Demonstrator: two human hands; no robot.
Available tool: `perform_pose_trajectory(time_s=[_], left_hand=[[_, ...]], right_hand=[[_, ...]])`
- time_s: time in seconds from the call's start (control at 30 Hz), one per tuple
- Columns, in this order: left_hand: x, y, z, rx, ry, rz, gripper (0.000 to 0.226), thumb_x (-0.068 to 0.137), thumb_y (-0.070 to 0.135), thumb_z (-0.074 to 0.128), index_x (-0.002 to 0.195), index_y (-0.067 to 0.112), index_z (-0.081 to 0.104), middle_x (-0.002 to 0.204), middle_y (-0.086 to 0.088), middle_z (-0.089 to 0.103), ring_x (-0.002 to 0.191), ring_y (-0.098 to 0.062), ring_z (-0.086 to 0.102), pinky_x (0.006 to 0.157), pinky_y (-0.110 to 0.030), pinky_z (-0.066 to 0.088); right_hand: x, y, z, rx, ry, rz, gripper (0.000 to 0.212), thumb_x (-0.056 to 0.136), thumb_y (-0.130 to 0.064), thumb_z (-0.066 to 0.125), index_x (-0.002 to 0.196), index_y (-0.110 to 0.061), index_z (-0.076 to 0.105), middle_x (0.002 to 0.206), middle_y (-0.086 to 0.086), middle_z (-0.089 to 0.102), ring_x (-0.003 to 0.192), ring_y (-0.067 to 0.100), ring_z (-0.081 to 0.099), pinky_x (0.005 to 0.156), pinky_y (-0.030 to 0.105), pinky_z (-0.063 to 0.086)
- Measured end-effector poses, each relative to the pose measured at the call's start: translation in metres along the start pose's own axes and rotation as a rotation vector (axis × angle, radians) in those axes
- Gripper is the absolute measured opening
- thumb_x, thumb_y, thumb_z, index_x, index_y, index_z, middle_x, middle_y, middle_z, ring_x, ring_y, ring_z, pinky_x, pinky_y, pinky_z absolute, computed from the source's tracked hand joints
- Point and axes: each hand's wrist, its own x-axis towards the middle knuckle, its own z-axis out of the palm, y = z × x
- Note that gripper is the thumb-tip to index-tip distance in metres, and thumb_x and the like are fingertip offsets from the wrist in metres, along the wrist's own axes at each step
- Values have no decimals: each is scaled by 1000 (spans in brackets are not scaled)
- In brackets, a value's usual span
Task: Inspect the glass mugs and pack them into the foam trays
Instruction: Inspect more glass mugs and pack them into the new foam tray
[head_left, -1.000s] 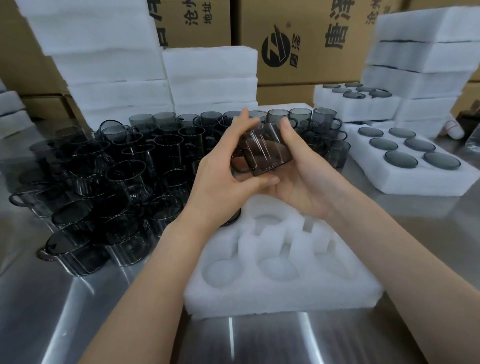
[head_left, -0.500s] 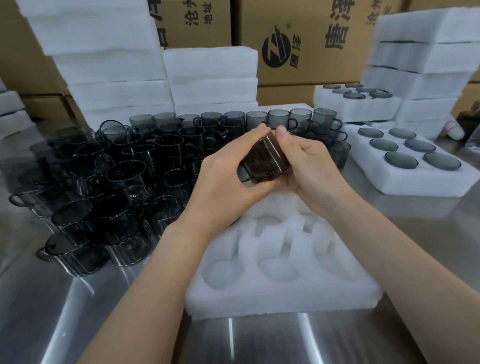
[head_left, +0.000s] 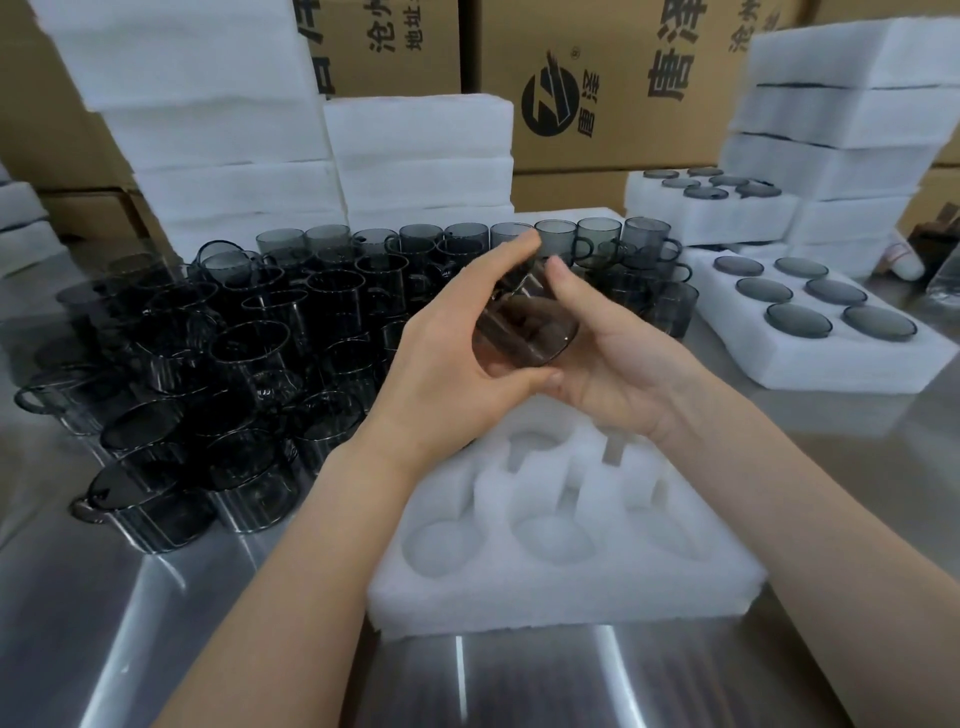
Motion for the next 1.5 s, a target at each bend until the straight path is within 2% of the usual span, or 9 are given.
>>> perform_pose_trajectory(time_s=[0.1, 0.27, 0.6, 0.8, 0.87, 1.1, 1.2, 1.37, 1.5], left_hand=[[1, 1, 2, 69, -48, -39, 96, 66, 24, 90, 148, 18, 40, 144, 10, 49, 129, 6, 43, 104, -4, 28], [1, -1, 6, 71, -12, -121, 87, 73, 24, 82, 149, 22, 39, 136, 12, 56, 120, 8, 47, 92, 4, 30], [-1, 1, 3, -2, -18, -57, 83, 75, 11, 82, 147, 16, 42, 140, 7, 53, 129, 4, 46, 102, -5, 31], [-1, 1, 3, -71, -61, -30, 82, 75, 6, 82, 145, 16, 40, 149, 4, 46, 143, -3, 32, 118, -28, 29], [-1, 0, 3, -106, -58, -39, 86, 74, 4, 81, 144, 22, 36, 146, 5, 48, 137, 5, 37, 111, -17, 32], [1, -6, 4, 130, -55, -17, 92, 70, 27, 84, 148, 24, 36, 149, 12, 41, 138, -2, 37, 112, -12, 26], [1, -5, 6, 146, 8, -37, 76, 73, 9, 78, 142, 16, 47, 140, 5, 54, 127, -3, 46, 105, -7, 30], [0, -3, 2, 117, -18, 61, 71, 67, -14, 63, 134, 8, 53, 146, -5, 48, 142, -19, 37, 117, -25, 27], [0, -3, -1, 90, -71, 69, 80, 64, -18, 54, 136, 16, 51, 148, 4, 42, 148, -16, 25, 118, -17, 19]], right_hand=[[0, 2, 1, -62, 40, -48, 42, 80, -23, 68, 116, -1, 65, 112, 19, 67, 104, 31, 66, 87, 40, 57], [2, 3, 5, -147, 203, -154, 47, 72, -19, 77, 110, -11, 51, 87, 6, 70, 78, 21, 69, 68, 36, 59], [-2, 0, 3, -179, 183, -231, 37, 77, -31, 68, 105, -15, 50, 91, 7, 72, 77, 29, 70, 60, 49, 58], [-1, -2, 2, -148, 277, -260, 25, 78, -25, 68, 94, -12, 54, 87, 13, 68, 78, 34, 67, 59, 62, 56], [0, -1, 4, -178, 351, -273, 18, 86, -22, 66, 92, -12, 53, 83, 13, 67, 78, 35, 66, 61, 65, 55], [3, 4, 8, -334, 517, -392, 10, 100, -19, 54, 90, -17, 51, 68, -6, 67, 63, 12, 65, 57, 40, 59], [3, 3, 9, -297, 471, -341, 11, 101, -21, 52, 90, -17, 51, 70, -7, 63, 61, 9, 62, 56, 36, 56], [0, -1, 7, -348, 431, -259, 24, 96, -23, 60, 75, -12, 57, 69, 1, 62, 66, 19, 64, 63, 43, 58], [0, -7, 1, -437, 466, -146, 36, 92, -24, 60, 58, -16, 53, 62, 5, 39, 48, 19, 40, 50, 32, 42]])
